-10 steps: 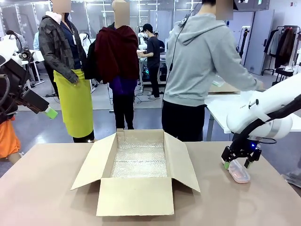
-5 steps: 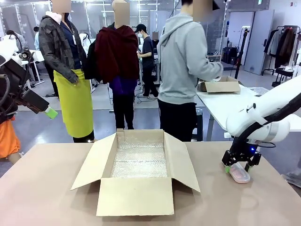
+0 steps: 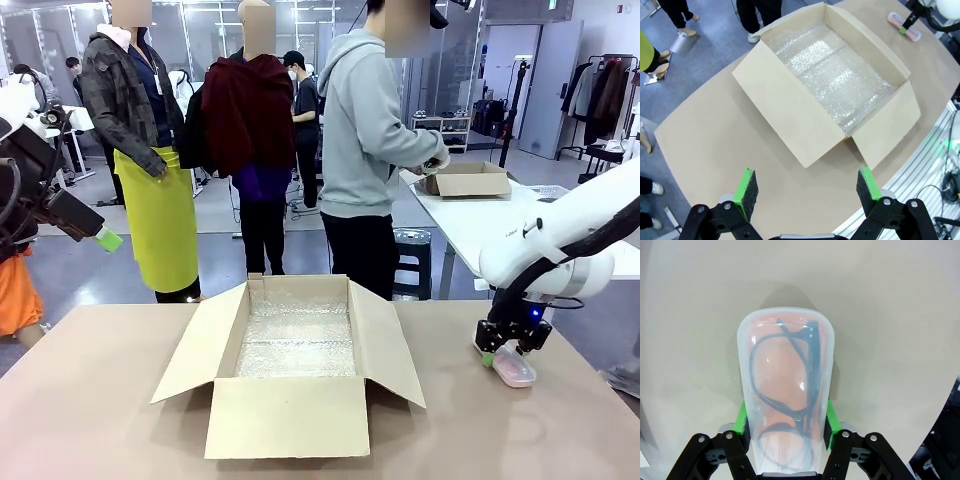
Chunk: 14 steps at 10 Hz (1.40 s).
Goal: Pack the glasses set securely to prepare it for shipping.
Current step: Place the Glasses case inside the Package Box.
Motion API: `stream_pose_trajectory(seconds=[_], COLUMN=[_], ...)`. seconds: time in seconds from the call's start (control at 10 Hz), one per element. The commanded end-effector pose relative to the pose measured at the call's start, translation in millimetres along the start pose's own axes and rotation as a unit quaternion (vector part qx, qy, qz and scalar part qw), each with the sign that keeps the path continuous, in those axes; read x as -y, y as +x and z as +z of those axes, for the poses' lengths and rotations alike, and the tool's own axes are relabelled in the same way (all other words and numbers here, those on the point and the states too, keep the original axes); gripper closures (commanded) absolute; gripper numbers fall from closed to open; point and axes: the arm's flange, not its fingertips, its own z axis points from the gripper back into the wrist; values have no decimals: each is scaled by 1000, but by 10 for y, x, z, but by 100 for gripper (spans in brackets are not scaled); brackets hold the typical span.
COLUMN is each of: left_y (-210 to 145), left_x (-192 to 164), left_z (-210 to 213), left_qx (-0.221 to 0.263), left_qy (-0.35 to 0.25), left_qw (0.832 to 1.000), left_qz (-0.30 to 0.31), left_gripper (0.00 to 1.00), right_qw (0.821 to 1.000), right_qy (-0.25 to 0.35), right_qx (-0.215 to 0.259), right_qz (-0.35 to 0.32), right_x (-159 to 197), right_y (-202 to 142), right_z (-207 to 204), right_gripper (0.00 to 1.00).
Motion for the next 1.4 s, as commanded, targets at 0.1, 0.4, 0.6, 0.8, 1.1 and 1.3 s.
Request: stream_pose_trajectory(seconds=[0.1,0.4,0.6,0.8,1.1,1.3], left_y=[1,1,1,1,1,1], left_x=[-1,-1,-1,-1,-1,-1], left_z=[20,20,20,20,20,20], left_qx=[4,4,4,4,4,4], left_qy=[-5,-5,-5,-5,-5,-5], left_qw=[1000,1000,1000,1000,1000,1000], left_qz=[-2,-2,-2,-2,-2,-2], left_gripper=[0,0,0,0,0,0], right_qw=[1000,997,993,947,858,809], right_qy=[-11,-14,-19,-45,-41,-40], right_qx=[-4,2,12,-4,-8,19], right_qz=[12,80,115,318,512,586], right_x=[-121,-265,-458,-872,-1740,-2333], right_y=[-22,-165,-151,-168,-17,168], right_z=[321,919,1090,1362,1834,1908], right_gripper=[57,57,57,57,57,57])
